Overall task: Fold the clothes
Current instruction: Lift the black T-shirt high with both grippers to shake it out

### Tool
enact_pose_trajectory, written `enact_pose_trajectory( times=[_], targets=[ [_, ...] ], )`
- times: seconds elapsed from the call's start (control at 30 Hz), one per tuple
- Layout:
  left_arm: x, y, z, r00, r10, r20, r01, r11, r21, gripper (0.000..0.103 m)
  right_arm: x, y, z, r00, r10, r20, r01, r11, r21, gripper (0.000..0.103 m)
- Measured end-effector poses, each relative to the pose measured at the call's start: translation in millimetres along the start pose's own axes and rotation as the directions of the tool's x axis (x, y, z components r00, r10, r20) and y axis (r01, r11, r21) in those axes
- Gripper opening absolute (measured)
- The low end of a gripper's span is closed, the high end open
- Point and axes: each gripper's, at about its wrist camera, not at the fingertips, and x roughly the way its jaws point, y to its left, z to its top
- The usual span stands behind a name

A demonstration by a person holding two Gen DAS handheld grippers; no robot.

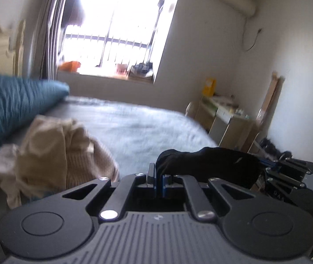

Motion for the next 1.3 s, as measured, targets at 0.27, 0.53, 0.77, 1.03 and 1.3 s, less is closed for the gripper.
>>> enact_pose_trajectory(
  times=[0.27,0.53,0.77,1.03,1.3],
  targets=[
    [-79.9,-47.8,17.9,0.987,-0.038,0.153,0.034,0.999,0.028,0.005,-85.0,-33.4,32.5,0.977,0.008,0.213,-0.007,1.000,-0.006,0.003],
    [-125.3,-73.9,-2.0,0.989,-0.059,0.135,0.053,0.997,0.048,0.005,-142.8,-45.2,29.9,0.962,0.028,0.272,-0.036,0.999,0.026,0.003],
    [-77.1,-60.3,-28.4,0.997,-0.074,0.012,0.073,0.995,0.065,0.005,-116.0,-52.9,5.4,0.979,-0.003,0.205,-0.015,0.996,0.086,0.003],
    [33.3,-10.6,-43.9,0.990,-0.101,-0.101,0.105,0.994,0.037,0.005,-40.5,-50.5,-14.4,0.998,-0.044,0.035,0.041,0.996,0.076,0.003],
    [177.1,42.5,-50.2,0.966,-0.181,-0.185,0.195,0.979,0.059,0.006,56.1,-44.7,-35.2,0.980,-0.121,-0.161,0.137,0.986,0.094,0.003]
  ],
)
